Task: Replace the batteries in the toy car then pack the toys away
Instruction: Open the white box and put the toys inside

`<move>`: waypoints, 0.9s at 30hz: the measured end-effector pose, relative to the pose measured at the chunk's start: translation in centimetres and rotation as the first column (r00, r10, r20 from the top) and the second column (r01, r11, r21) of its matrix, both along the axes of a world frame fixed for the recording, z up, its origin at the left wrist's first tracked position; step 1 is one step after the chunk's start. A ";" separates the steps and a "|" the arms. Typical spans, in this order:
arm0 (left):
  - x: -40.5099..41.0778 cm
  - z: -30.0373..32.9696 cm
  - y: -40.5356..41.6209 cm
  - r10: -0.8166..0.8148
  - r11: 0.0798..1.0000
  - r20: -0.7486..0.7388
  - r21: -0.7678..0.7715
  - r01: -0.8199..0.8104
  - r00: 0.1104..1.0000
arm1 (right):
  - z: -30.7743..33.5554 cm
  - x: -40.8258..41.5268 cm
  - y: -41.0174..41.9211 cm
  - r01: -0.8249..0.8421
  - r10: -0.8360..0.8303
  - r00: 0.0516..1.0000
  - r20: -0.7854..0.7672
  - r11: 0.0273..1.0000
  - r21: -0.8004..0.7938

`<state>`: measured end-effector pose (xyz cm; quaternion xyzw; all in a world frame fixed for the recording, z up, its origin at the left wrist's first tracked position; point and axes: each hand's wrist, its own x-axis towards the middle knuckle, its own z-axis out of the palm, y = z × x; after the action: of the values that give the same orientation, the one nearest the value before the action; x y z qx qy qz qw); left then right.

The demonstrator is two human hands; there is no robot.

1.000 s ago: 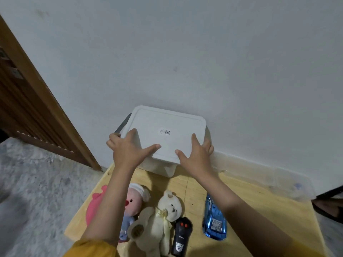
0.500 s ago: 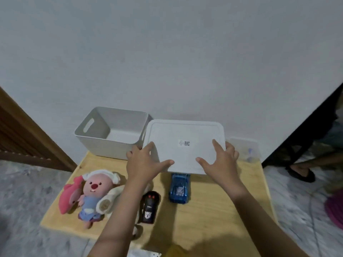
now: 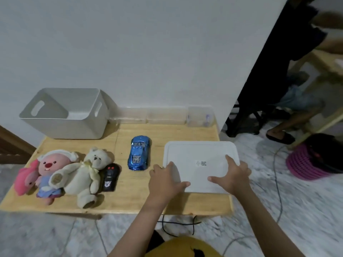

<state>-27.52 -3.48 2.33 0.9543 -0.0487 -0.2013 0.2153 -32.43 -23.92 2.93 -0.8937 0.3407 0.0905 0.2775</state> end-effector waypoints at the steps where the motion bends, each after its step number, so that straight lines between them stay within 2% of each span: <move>1: -0.6 -0.6 -0.4 0.000 1.000 -0.014 0.005 0.000 1.000 | -0.6 -0.7 -0.3 0.003 -0.003 1.000 -0.008 1.000 -0.006; 9: -2.7 -4.3 -0.7 0.049 0.996 -0.070 0.082 -0.043 0.996 | -5.4 -2.8 0.4 -0.018 0.018 1.000 0.000 0.994 0.107; 15: -3.6 -5.7 -0.3 0.057 0.992 0.001 0.114 -0.057 0.998 | -7.3 -3.7 0.9 -0.042 0.042 0.999 0.000 0.991 0.126; 21: -4.3 -6.3 -0.1 0.081 0.995 0.066 0.059 -0.085 0.995 | -7.4 -3.6 1.7 -0.073 0.071 0.997 0.033 0.993 0.089; 27: -4.2 -5.6 2.4 0.150 0.987 0.216 -0.091 -0.133 0.965 | -5.5 -1.8 5.1 -0.227 0.204 0.961 0.189 0.968 0.110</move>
<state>-31.71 -1.06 -3.24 0.9631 -0.0116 -0.0753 0.2581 -34.18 -18.77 -2.58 -0.9099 0.2085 0.0630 0.3530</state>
